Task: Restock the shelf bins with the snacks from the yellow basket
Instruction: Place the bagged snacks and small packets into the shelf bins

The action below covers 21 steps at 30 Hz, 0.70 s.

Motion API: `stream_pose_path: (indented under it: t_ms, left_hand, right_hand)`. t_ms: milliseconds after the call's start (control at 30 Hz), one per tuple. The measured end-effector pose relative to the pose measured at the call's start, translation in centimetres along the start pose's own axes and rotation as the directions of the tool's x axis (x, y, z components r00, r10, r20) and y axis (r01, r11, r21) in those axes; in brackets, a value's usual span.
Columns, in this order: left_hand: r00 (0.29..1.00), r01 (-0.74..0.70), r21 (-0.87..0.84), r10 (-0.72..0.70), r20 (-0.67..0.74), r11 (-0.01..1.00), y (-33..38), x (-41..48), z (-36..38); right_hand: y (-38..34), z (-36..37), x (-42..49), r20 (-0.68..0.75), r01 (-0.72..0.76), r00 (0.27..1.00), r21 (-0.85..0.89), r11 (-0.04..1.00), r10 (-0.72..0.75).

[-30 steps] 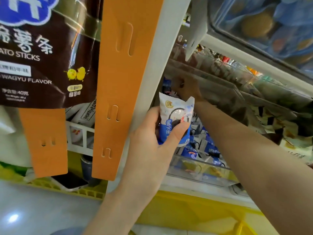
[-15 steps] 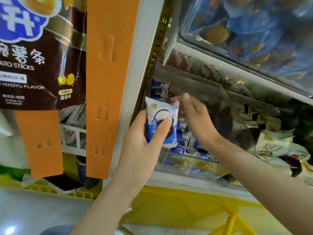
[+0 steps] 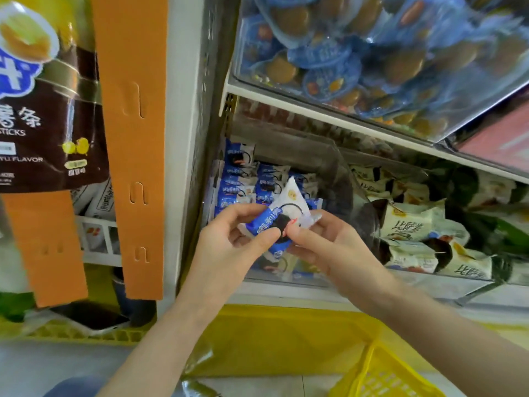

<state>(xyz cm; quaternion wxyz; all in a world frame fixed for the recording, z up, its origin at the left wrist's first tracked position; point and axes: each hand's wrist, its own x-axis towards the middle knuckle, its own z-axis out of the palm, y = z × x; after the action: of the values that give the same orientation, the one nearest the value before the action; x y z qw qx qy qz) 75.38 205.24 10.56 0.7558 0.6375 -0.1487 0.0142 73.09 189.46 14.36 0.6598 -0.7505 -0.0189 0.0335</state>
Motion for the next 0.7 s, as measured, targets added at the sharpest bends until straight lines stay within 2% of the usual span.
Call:
stream_pose_path:
  t_ms: [67,133,233,300,367,433,500,567,600,700]
  left_hand:
    - [0.999,-0.029,0.105,0.025,0.038,0.994,-0.1,0.1,-0.2]
    - [0.993,-0.085,0.267,0.06,0.099,0.96,0.1,0.1,-0.4]
    - [0.979,-0.182,0.426,0.124,0.16,0.886,0.3,-0.3,-0.2]
    - [0.978,-0.194,0.457,0.136,0.156,0.868,0.4,-0.6,-0.1]
    - [0.976,-0.215,0.53,0.157,0.154,0.82,0.1,-0.7,-0.4]
    - [0.967,-0.253,0.666,0.201,0.155,0.701,-0.4,-0.7,-0.9]
    - [0.954,-0.293,0.793,0.22,0.204,0.534,-0.7,-0.7,-1.2]
    - [0.939,-0.337,0.855,0.203,0.277,0.394,-1.0,-0.7,-1.2]
    - [0.936,-0.348,0.862,0.196,0.294,0.37,-1.2,-0.6,-1.2]
    - [0.933,-0.353,0.851,0.217,0.287,0.39,-1.3,-0.3,-1.2]
  right_hand:
    - [-0.1,-0.8,-0.4,-0.025,0.022,0.999,-0.179,0.984,-0.027]
    - [-0.4,-1.5,-0.5,-0.035,0.098,0.992,-0.355,0.93,-0.118]
    - [-0.8,-1.6,-0.7,0.044,0.172,0.983,-0.537,0.826,-0.177]
    - [-1.1,-1.8,-0.3,0.058,0.172,0.984,-0.555,0.814,-0.168]
    - [-1.1,-2.5,0.9,-0.001,0.149,0.985,-0.504,0.851,-0.173]
    - [-1.0,-3.6,3.0,-0.137,0.126,0.968,-0.455,0.882,-0.209]
    - [-0.7,-4.4,5.7,-0.256,0.108,0.935,-0.457,0.883,-0.246]
    - [0.0,-4.7,8.7,-0.287,0.072,0.923,-0.523,0.849,-0.255]
    - [0.4,-4.6,10.2,-0.286,0.045,0.925,-0.567,0.823,-0.248]
    - [1.0,-3.3,14.6,-0.269,-0.006,0.94,-0.628,0.778,-0.21]
